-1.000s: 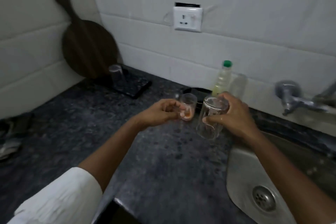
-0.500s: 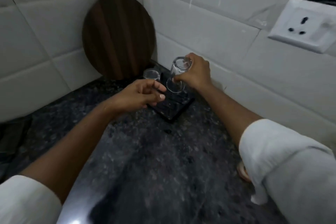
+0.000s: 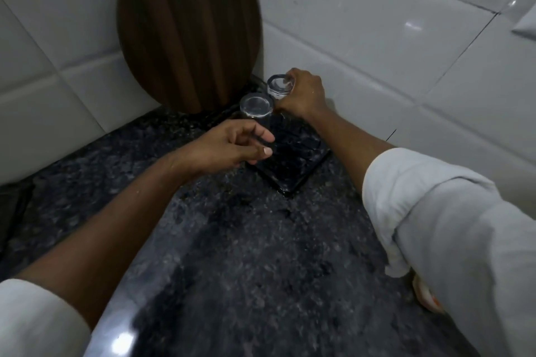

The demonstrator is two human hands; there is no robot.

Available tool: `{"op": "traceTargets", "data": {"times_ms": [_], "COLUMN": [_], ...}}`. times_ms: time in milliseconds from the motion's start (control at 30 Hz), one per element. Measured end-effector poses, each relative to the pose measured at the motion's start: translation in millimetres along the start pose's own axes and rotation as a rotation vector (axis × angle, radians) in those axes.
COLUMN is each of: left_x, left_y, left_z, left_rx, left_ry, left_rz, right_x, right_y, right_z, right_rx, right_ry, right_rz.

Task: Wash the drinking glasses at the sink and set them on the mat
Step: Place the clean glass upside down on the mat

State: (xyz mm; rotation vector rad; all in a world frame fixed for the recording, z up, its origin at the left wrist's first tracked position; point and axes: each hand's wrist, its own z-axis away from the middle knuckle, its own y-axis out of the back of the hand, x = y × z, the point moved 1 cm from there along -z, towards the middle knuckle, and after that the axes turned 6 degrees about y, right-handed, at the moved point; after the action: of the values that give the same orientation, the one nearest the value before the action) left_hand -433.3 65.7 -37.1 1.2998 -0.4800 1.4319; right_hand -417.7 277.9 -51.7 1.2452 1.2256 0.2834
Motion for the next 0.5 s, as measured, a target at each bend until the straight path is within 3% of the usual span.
{"op": "traceTargets", "data": {"times_ms": [133, 233, 500], "left_x": [11, 21, 83], "left_y": [-8, -18, -106], "left_z": [4, 9, 42], "left_rx": [0.012, 0.026, 0.078], "left_ry": [-0.013, -0.020, -0.080], "left_rz": [0.001, 0.011, 0.086], "right_x": [0, 3, 25], "right_y": [10, 34, 155], "right_z": [8, 34, 187], "right_rx": [-0.078, -0.032, 0.003], "right_ry": [-0.022, -0.082, -0.231], "right_rz": [-0.016, -0.115, -0.368]}}
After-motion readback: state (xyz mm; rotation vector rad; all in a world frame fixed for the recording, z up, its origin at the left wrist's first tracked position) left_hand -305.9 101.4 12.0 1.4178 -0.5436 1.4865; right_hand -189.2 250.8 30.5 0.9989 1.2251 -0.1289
